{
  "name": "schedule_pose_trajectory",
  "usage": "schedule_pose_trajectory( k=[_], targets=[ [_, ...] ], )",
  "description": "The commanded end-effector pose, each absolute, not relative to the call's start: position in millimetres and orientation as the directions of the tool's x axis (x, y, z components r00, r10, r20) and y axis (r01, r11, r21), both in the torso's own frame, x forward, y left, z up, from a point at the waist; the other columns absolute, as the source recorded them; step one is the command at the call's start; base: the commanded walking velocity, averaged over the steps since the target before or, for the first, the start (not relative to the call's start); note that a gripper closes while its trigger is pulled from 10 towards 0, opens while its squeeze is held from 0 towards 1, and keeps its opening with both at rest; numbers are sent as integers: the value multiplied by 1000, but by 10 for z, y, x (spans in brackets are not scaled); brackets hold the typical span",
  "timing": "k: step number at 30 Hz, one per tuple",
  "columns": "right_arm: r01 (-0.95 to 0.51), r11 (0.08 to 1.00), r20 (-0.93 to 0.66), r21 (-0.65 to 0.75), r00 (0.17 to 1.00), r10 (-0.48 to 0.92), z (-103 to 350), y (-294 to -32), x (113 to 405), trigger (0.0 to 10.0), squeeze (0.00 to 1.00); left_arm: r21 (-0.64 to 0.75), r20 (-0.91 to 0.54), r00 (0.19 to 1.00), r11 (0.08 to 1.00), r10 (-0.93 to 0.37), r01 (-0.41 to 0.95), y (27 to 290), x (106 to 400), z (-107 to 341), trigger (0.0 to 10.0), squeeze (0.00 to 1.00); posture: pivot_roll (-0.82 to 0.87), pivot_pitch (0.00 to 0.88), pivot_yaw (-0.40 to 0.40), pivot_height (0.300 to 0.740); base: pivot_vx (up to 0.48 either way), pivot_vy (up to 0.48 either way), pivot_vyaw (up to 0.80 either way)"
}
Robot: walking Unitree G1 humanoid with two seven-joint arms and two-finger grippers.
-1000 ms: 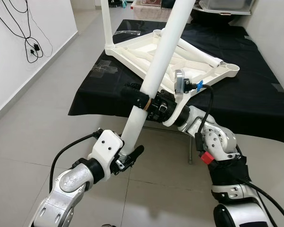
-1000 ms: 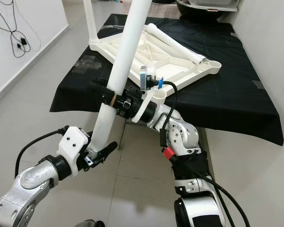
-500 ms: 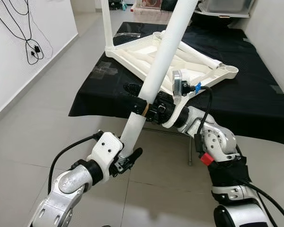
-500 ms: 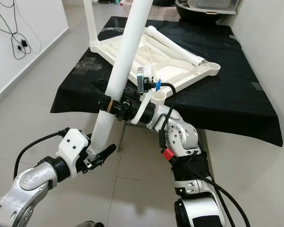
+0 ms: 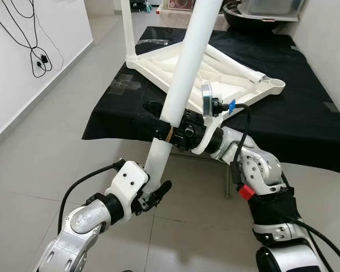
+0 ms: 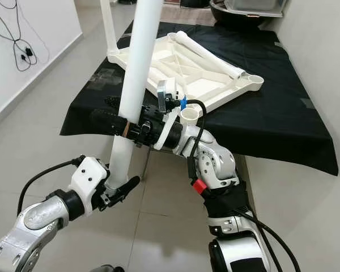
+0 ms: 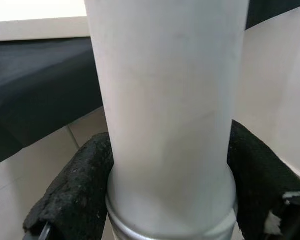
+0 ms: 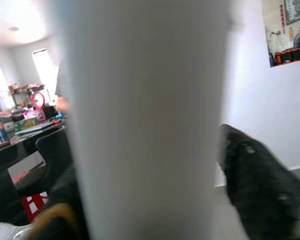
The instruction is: Building children table
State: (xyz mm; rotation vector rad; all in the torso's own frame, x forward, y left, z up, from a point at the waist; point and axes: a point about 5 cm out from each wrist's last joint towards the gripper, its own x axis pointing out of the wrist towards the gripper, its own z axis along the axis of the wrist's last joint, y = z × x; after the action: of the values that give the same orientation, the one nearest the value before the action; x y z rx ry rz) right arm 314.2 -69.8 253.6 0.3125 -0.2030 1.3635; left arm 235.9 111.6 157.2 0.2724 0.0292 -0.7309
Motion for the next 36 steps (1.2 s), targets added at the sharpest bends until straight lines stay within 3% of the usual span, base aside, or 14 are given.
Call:
schedule_pose_trajectory(
  k=[1,2,6,19,20,26,29,30,36],
  targets=[
    [-981,176,318,81,193,928,2546,-637,3131,4157,0,226,-154,708,674,-689,704,1059,2314,1514,10000,0,106,97,-26,740,0,0,0],
    [-976,199,319,89,217,922,2540,-641,3157,0,0,227,-156,709,673,-688,704,1058,2312,1510,10000,0,106,98,-26,740,0,0,0],
    [-967,234,328,96,253,910,2543,-670,3196,0,0,231,-152,715,679,-682,697,1072,2320,1516,10000,0,106,98,-27,740,0,0,0],
    [-970,221,336,98,241,910,2549,-686,3189,0,0,209,-187,724,694,-664,689,1115,2336,1476,10000,0,105,97,-27,740,0,0,0],
    [-970,222,341,104,244,908,2554,-686,3192,0,0,202,-184,727,699,-661,686,1118,2338,1474,10000,1000,106,98,-27,740,0,0,0],
    [-968,224,350,111,249,903,2572,-689,3203,0,0,200,-146,751,724,-644,660,1146,2362,1506,10000,1000,105,99,-27,740,0,0,0],
    [-968,221,362,116,249,898,2592,-706,3217,0,0,244,-145,801,763,-581,598,1226,2429,1521,10000,1000,106,98,-29,740,0,0,0],
    [-968,225,362,113,251,898,2596,-715,3223,0,0,256,-136,816,776,-562,577,1265,2450,1532,10000,0,107,100,-28,740,0,0,0],
    [-958,267,350,101,285,892,2595,-780,3274,0,0,317,-79,898,843,-432,434,1501,2563,1602,10000,0,106,100,-30,740,0,0,0]
  ],
)
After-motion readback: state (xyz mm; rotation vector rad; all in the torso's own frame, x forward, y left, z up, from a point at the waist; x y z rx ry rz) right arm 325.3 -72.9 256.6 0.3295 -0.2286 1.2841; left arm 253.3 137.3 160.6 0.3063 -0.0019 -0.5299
